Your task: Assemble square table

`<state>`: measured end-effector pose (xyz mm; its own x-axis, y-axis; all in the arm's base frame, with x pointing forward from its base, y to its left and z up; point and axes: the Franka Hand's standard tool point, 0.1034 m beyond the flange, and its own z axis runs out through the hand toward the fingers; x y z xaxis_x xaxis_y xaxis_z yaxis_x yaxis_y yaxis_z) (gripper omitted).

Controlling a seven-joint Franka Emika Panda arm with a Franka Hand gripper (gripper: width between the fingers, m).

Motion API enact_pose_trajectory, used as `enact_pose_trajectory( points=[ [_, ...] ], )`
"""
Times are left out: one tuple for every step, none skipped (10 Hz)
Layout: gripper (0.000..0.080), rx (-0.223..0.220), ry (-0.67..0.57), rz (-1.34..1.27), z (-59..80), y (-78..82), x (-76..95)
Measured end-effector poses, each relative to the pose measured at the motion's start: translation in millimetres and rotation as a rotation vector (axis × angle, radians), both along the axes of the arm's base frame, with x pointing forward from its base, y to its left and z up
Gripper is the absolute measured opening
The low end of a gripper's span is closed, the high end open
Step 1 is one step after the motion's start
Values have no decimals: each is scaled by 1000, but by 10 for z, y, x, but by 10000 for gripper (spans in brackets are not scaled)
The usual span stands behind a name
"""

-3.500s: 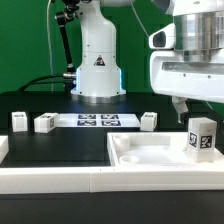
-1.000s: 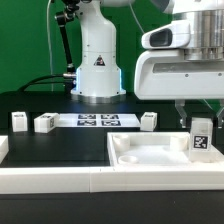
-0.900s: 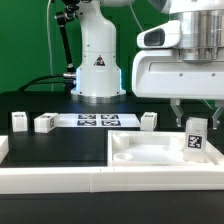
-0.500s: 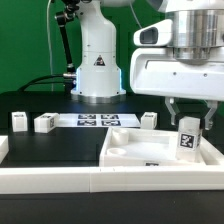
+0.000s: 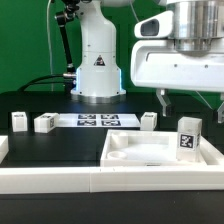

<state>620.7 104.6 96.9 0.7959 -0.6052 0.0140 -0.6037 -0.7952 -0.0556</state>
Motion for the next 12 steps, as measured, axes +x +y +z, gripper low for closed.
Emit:
enact_pose_trajectory(
  points=[
    [637, 1, -2, 38, 50, 3, -38],
    [648, 1, -3, 85, 116, 13, -109],
    [648, 5, 5, 82, 136, 3, -205],
    [649, 5, 8, 79, 133, -8, -226],
    [649, 6, 8, 73, 144, -3, -217],
    [649, 5, 7, 74, 139, -4, -217],
    [649, 5, 8, 74, 133, -5, -219],
    [649, 5, 8, 74, 131, -5, -219],
    [649, 5, 9, 74, 129, -5, -220],
    [649, 4, 8, 78, 124, -1, -224],
    [649, 2, 7, 116, 92, 21, -271],
    [649, -2, -1, 179, 70, 8, -364]
  ],
)
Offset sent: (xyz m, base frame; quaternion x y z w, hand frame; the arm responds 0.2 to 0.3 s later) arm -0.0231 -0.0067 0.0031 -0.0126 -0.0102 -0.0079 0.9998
